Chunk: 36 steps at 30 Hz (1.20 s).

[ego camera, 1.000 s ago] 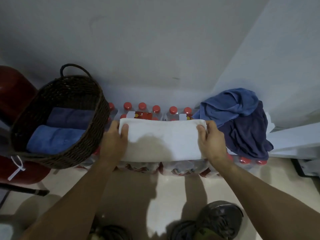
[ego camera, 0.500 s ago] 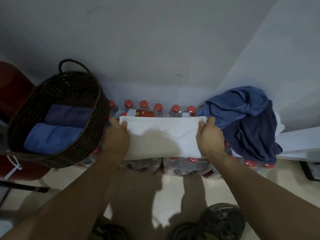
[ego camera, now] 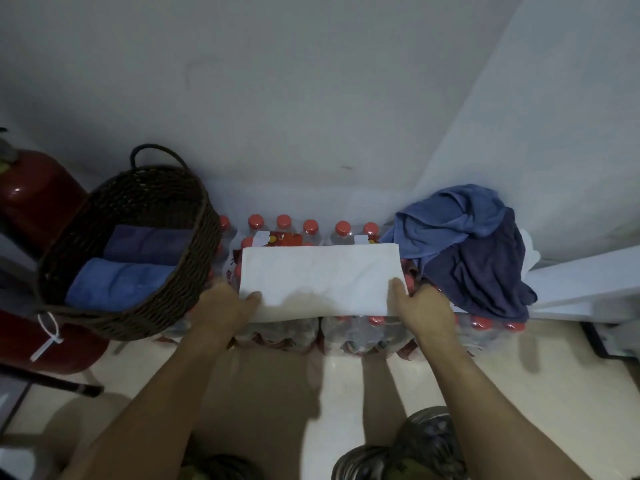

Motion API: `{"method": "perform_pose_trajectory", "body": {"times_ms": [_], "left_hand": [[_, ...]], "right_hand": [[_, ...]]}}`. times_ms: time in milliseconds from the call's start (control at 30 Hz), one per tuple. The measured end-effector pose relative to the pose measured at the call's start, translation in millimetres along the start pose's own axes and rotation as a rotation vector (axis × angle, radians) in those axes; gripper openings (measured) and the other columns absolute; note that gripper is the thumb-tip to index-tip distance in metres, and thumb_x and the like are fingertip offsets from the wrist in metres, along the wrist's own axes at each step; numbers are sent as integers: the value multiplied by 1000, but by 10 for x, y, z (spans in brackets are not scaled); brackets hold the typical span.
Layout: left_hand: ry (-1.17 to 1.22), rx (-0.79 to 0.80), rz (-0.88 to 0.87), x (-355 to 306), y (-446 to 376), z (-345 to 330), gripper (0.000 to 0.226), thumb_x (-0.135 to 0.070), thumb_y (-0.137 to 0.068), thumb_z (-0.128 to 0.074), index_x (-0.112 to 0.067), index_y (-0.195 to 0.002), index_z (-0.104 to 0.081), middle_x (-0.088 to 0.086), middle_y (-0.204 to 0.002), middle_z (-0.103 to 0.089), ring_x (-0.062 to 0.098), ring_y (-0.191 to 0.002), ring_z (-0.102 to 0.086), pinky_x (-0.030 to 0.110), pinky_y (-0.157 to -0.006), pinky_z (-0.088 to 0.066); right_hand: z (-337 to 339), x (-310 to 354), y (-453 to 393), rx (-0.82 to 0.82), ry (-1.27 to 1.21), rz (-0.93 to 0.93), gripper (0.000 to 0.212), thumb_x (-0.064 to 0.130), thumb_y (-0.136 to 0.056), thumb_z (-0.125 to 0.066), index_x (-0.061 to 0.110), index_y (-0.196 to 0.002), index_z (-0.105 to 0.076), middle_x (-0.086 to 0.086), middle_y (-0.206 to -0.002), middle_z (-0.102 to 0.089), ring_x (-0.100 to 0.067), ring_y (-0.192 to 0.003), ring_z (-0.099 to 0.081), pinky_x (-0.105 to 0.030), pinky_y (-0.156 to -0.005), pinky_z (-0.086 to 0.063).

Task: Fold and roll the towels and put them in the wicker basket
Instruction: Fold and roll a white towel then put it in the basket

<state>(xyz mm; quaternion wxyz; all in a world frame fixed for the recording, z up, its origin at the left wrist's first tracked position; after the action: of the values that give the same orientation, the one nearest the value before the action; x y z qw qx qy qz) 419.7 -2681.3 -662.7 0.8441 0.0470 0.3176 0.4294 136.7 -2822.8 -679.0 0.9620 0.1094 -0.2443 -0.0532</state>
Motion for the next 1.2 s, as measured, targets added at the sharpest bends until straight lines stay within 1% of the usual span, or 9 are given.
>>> {"method": "perform_pose_trajectory", "body": {"times_ms": [133, 300, 467, 567, 733, 833, 933, 1100, 1200], "left_hand": [[225, -52, 58, 52, 90, -3, 39, -25, -81, -76, -2, -104, -55, 16, -101, -61, 24, -79, -57, 35, -67, -49], [577, -161, 100, 110, 119, 29, 23, -12, -77, -78, -9, -95, -65, 12, -94, -65, 32, -88, -63, 39, -72, -53], [231, -376, -167, 63, 214, -46, 22, -10, -81, -68, -6, -100, -59, 13, -98, -56, 31, -88, -55, 38, -74, -46], [-62, -573, -520, -49, 236, -165, 18, -11, -82, -57, -4, -97, -64, 14, -97, -58, 29, -88, -53, 40, -74, -45], [-149, -284, -726, -200, 64, -413, 47, -26, -95, -44, 2, -131, -55, 24, -139, -50, 40, -133, -43, 53, -111, -34], [-343, -211, -755, -161, 47, -568, 57, -36, -98, -30, -2, -141, -46, 24, -148, -38, 41, -140, -33, 56, -114, -28], [-415, -192, -720, -141, -8, -576, 58, -39, -97, -31, -7, -145, -42, 22, -151, -35, 39, -142, -31, 54, -116, -25], [-419, -162, -664, -148, -61, -598, 62, -43, -97, -20, -12, -148, -38, 18, -154, -32, 35, -144, -27, 50, -119, -18], [-406, -154, -649, -141, -86, -603, 64, -46, -96, -17, -14, -148, -36, 16, -155, -31, 33, -145, -26, 48, -119, -16]], "right_hand": [[56, -36, 104, 97, -53, 30, 40, 44, -87, -64, 5, -95, -62, -12, -95, -65, -34, -99, -58, -34, -77, -45], [160, -53, 249, 10, -376, -25, 25, 21, -77, -76, 10, -67, -56, -1, -67, -61, -26, -70, -60, -29, -58, -43], [165, -102, 317, 234, -336, -162, 19, 12, -74, -73, 7, -66, -56, -18, -69, -66, -30, -55, -60, -31, -51, -49], [194, -47, 267, 167, -167, -79, 27, 29, -78, -71, 5, -73, -60, -11, -69, -65, -29, -64, -64, -28, -51, -46], [11, -25, 206, 98, -32, -40, 57, 54, -90, -47, 1, -102, -63, -19, -104, -65, -37, -99, -62, -41, -83, -53], [-24, -1, 132, 57, 2, -26, 62, 57, -89, -38, 4, -109, -62, -19, -114, -63, -37, -108, -57, -44, -95, -50], [-18, 80, 59, 25, -61, -17, 54, 53, -91, -43, 4, -103, -62, -18, -106, -64, -36, -103, -58, -41, -90, -50], [-5, 237, -4, 103, -246, 6, 23, 33, -83, -62, 15, -70, -55, 3, -67, -57, -22, -70, -56, -26, -55, -37], [45, 269, -96, 212, -531, -80, 17, 15, -79, -73, 12, -71, -59, 2, -72, -63, -21, -71, -61, -29, -60, -49]]}}
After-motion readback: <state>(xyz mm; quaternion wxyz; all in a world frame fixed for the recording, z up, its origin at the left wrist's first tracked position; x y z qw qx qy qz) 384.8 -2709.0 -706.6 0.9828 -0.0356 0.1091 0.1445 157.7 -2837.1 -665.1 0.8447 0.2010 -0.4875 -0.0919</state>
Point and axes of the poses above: each hand's wrist, its own y-axis away from the middle knuckle, its own z-axis out of the back of the hand, x = y × z, the point moved 1 cm from there along -y, towards the middle knuckle
